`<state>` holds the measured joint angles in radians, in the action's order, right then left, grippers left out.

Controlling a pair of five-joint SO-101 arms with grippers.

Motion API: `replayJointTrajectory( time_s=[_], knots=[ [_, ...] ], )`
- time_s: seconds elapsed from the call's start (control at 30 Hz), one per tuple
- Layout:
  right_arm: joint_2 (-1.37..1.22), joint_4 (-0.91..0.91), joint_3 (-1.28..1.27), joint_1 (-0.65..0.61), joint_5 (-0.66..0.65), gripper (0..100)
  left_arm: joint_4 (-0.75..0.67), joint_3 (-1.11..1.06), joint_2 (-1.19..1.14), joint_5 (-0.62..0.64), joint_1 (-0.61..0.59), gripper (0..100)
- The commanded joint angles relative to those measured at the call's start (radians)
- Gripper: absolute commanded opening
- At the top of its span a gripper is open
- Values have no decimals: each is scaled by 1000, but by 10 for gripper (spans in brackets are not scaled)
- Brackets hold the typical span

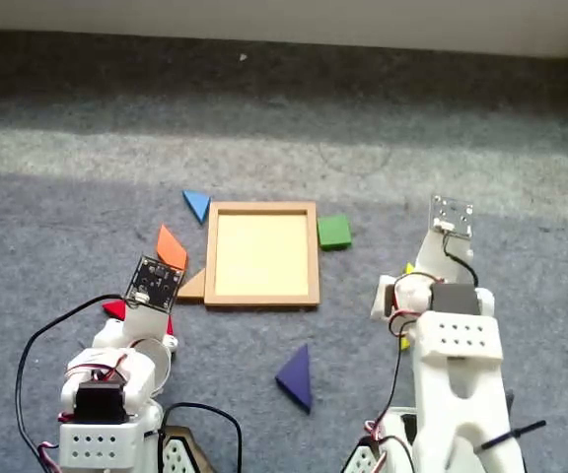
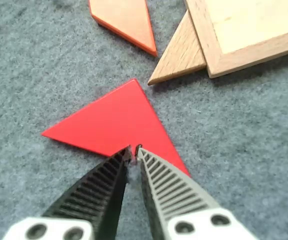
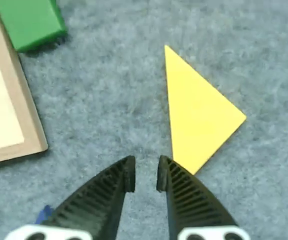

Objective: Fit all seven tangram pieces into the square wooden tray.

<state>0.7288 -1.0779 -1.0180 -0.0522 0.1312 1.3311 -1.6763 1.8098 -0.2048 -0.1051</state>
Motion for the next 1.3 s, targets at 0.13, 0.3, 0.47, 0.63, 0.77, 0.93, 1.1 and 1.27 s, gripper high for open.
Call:
replayJointTrajectory(
  time_s=[0.13,0.3,0.47,0.63,0.77,0.93,1.1,1.27],
  knots=[
    [125,-117,13,24,132,94,2,-19,5,-6,7,47],
    [82,-122,15,24,279,176,2,-19,5,-6,7,47],
    [5,-114,16,18,368,343,2,-19,5,-6,7,47],
    [-133,-51,91,19,411,358,2,-19,5,-6,7,47],
    [-288,-53,203,22,342,358,2,-19,5,-6,7,47],
    [-407,-113,329,51,112,358,2,-19,5,-6,7,47],
    [-458,-119,377,87,-5,358,2,-19,5,-6,7,47],
    [-512,-64,375,94,-107,358,2,-19,5,-6,7,47]
  ],
)
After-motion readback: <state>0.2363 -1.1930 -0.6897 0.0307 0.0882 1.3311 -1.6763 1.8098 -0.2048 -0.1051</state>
